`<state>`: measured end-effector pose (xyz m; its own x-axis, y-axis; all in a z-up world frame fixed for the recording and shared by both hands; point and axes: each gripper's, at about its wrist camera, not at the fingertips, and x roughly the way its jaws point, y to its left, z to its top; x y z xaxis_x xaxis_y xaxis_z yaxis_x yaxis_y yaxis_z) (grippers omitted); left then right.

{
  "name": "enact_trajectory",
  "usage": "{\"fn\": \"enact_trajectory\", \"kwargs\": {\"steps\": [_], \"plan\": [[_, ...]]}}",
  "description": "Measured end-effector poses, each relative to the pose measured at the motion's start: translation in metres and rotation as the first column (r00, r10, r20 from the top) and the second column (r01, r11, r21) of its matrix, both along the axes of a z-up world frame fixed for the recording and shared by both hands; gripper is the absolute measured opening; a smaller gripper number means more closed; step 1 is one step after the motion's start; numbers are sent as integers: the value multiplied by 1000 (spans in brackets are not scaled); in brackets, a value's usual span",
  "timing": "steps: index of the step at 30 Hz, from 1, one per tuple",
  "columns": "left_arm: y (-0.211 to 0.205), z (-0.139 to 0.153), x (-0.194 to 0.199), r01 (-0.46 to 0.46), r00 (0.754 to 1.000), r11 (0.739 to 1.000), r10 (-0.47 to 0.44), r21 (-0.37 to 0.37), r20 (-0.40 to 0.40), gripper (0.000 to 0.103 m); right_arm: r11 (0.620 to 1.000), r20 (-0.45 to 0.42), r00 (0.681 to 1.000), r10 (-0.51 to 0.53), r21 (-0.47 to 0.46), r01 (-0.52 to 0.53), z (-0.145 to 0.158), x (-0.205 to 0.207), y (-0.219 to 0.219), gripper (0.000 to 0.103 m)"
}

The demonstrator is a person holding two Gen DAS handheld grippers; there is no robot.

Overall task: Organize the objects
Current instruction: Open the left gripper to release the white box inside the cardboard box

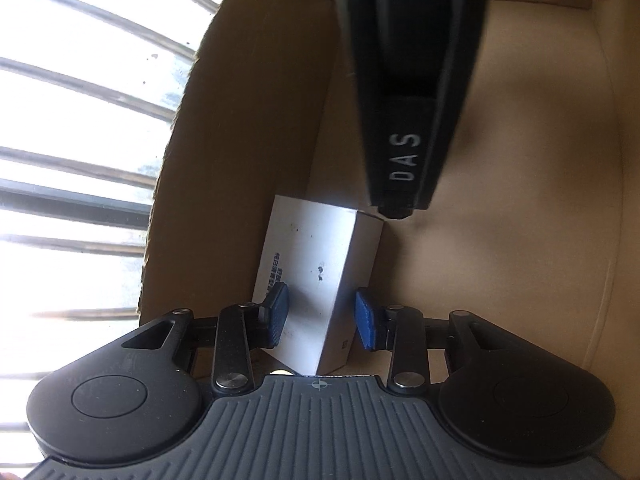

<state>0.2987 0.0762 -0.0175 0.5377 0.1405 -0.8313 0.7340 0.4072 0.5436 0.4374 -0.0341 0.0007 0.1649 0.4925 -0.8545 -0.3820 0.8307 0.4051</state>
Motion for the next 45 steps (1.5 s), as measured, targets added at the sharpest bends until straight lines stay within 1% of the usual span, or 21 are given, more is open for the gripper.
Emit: {"fn": "enact_trajectory", "kwargs": {"steps": [2, 3, 6, 8, 10, 12, 13, 16, 18, 20, 23, 24, 26, 28, 29, 31, 33, 35, 38, 45], "plan": [[7, 3, 1, -67, 998, 997, 67, -24, -5, 38, 1000, -7, 1000, -3, 1, 3, 1, 0, -1, 22], [8, 7, -2, -75, 997, 997, 75, -37, -1, 37, 1000, -7, 1000, -4, 4, 4, 1, -1, 0, 22], [7, 24, -13, -44, 999, 990, 41, -137, -27, 39, 1000, 31, 999, -31, 7, 31, 8, -1, -5, 23], [4, 29, -17, -12, 1000, 988, 10, -153, -12, 42, 999, 39, 999, -36, 3, 36, 8, -2, -11, 23], [0, 29, -14, -9, 1000, 989, 10, -149, 10, 43, 999, 24, 998, -50, 0, 50, 5, -1, -15, 23], [-1, 28, -8, -21, 1000, 982, 16, -189, -26, 43, 998, 19, 998, -62, -2, 62, 5, -1, -18, 23], [-2, 26, -7, -18, 999, 979, 12, -201, -32, 43, 998, 18, 998, -65, -1, 65, 8, 1, -21, 23], [-1, 18, -5, -34, 999, 984, 32, -172, -13, 44, 997, 5, 997, -72, -1, 72, 5, 4, -24, 23], [4, 20, -7, -52, 999, 981, 50, -189, -17, 44, 997, 2, 997, -72, 2, 72, 3, 1, -25, 23], [12, 24, -8, -93, 996, 971, 89, -219, -30, 44, 998, 4, 998, -59, 1, 59, 9, -1, -26, 23], [20, 28, -11, -127, 992, 965, 122, -228, -37, 44, 999, 11, 999, -53, -10, 53, 22, -3, -30, 23], [22, 28, -13, -137, 991, 963, 133, -232, -35, 44, 998, 13, 998, -57, -9, 57, 23, -3, -29, 23], [23, 29, -18, -132, 991, 967, 130, -219, -24, 44, 998, 12, 998, -65, -5, 65, 21, -3, -31, 23], [24, 31, -22, -152, 988, 963, 151, -223, -23, 45, 997, 24, 997, -74, -3, 74, 24, -4, -35, 23], [25, 35, -26, -162, 987, 959, 162, -232, -19, 45, 997, 39, 996, -79, -1, 79, 27, -4, -36, 23], [26, 44, -40, -143, 988, 962, 151, -235, 17, 45, 997, 74, 994, -77, 9, 77, 37, -9, -38, 23], [28, 57, -54, -124, 990, 960, 137, -250, 37, 46, 996, 89, 992, -91, 33, 88, 46, -14, -41, 23], [32, 71, -71, -123, 988, 956, 142, -266, 56, 46, 994, 109, 989, -96, 65, 89, 60, -21, -43, 23], [41, 93, -99, -122, 982, 954, 156, -274, 109, 50, 994, 161, 983, -88, 72, 78, 87, -40, -47, 25], [60, 136, -169, -126, 966, 945, 186, -302, 180, 53, 993, 238, 968, -83, 105, 59, 138, -91, -59, 25]]}}
